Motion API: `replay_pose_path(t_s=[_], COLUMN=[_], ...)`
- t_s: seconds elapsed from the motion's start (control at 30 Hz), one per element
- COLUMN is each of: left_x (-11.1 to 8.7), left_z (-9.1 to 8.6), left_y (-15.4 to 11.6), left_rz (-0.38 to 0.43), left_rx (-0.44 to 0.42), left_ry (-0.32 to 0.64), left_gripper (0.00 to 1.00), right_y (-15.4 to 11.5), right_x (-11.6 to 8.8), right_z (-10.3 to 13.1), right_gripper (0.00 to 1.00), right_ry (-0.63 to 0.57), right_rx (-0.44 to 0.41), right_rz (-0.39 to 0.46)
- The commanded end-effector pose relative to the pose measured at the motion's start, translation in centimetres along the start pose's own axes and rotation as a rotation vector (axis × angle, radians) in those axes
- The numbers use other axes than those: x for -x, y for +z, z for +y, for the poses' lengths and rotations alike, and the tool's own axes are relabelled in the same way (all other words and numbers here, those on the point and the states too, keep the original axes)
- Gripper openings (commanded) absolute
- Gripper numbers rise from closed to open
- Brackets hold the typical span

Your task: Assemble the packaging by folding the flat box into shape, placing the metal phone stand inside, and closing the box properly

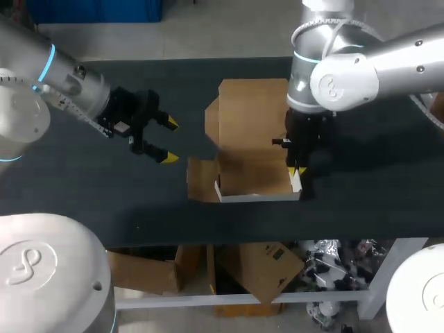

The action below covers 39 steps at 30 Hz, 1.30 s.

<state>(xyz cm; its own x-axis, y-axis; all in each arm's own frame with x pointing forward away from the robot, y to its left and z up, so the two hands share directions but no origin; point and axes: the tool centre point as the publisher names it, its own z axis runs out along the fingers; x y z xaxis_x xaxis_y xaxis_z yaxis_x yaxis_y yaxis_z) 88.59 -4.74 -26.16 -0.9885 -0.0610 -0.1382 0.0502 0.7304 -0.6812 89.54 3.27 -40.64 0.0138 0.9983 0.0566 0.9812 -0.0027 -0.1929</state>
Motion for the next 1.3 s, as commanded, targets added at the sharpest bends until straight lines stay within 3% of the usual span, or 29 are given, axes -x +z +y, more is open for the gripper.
replay_pose_path(t_s=[0.03, 0.2, 1.3], left_x=[0.00, 0.00, 0.00], left_z=[-0.05, -0.05, -0.05], left_y=[-0.09, -0.09, -0.09], left_rz=[0.002, 0.002, 0.002], left_rx=[0.003, 0.003, 0.003], left_ry=[0.000, 0.000, 0.000], left_gripper=[1.00, 1.00, 1.00], right_y=[0.30, 0.35, 1.11], right_x=[0.26, 0.33, 0.62], right_z=[-0.85, -0.95, -0.27], right_gripper=[0.13, 0.13, 0.17], right_ry=[0.008, 0.010, 0.122], right_rx=[0.057, 0.098, 0.163], right_rz=[0.003, 0.008, -0.056])
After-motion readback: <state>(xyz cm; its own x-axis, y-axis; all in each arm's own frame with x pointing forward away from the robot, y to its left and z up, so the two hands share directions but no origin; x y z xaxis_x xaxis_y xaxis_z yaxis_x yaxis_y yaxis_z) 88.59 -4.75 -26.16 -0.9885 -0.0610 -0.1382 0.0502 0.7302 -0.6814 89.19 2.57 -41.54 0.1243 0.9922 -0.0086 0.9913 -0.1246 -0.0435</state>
